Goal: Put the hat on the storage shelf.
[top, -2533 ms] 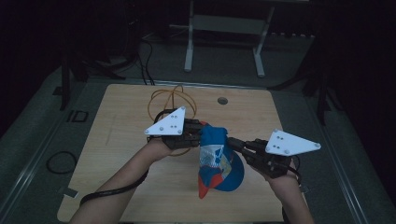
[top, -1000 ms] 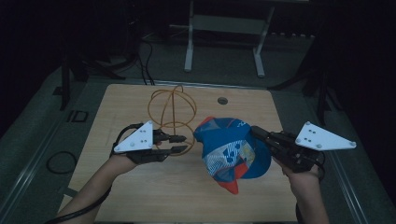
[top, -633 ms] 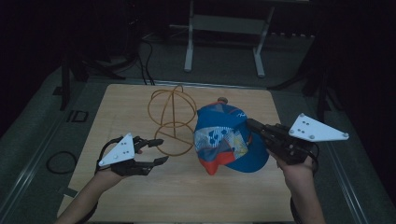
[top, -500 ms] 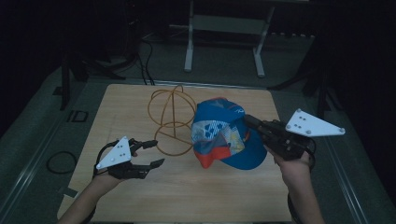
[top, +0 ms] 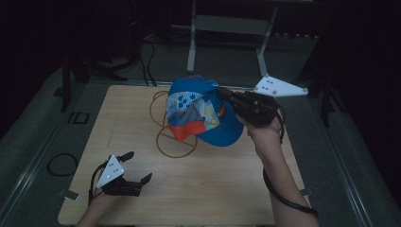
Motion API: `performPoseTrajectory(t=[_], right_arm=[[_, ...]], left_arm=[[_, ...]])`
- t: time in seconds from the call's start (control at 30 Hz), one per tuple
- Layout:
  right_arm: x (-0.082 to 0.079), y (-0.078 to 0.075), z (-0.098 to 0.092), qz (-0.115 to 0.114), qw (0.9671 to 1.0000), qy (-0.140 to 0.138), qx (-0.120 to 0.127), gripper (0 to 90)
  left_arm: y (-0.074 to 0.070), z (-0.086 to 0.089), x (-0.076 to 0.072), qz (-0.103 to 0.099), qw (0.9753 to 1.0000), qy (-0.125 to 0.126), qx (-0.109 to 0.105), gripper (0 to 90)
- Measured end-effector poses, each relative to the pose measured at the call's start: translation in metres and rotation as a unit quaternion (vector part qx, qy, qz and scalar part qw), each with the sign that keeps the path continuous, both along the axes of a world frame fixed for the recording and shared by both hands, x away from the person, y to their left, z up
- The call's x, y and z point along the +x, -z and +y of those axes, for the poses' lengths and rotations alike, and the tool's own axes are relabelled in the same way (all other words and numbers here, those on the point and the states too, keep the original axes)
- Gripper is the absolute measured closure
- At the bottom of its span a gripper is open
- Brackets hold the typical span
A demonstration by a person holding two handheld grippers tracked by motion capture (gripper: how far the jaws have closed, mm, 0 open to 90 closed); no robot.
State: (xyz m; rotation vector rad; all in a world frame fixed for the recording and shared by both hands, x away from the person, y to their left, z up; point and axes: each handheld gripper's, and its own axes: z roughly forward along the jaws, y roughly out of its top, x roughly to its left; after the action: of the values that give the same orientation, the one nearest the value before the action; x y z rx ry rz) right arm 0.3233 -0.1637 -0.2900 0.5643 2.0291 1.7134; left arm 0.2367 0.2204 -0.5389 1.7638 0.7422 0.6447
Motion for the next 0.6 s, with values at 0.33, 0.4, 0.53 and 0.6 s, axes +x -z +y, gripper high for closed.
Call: performPoseTrajectory(t=[0.33, 0.4, 0.53, 0.6], right_arm=[[0.031, -0.006, 0.046, 0.01, 0.9999, -0.002, -0.005, 90.0], [0.037, -0.007, 0.057, 0.013, 0.9999, -0.004, -0.009, 90.0], [0.047, -0.007, 0.071, 0.024, 0.9996, -0.009, -0.01, 90.0], [0.056, -0.004, 0.086, 0.033, 0.9992, -0.008, -0.018, 90.0]], left_arm=[[0.018, 0.015, -0.002, 0.0, 0.9994, -0.03, -0.019, 2.3], [0.02, 0.016, -0.002, -0.001, 0.9994, -0.03, -0.02, 2.3], [0.021, 0.014, -0.002, -0.001, 0.9995, -0.026, -0.015, 2.3], [0.023, 0.013, -0.002, -0.001, 0.9996, -0.025, -0.011, 2.3]])
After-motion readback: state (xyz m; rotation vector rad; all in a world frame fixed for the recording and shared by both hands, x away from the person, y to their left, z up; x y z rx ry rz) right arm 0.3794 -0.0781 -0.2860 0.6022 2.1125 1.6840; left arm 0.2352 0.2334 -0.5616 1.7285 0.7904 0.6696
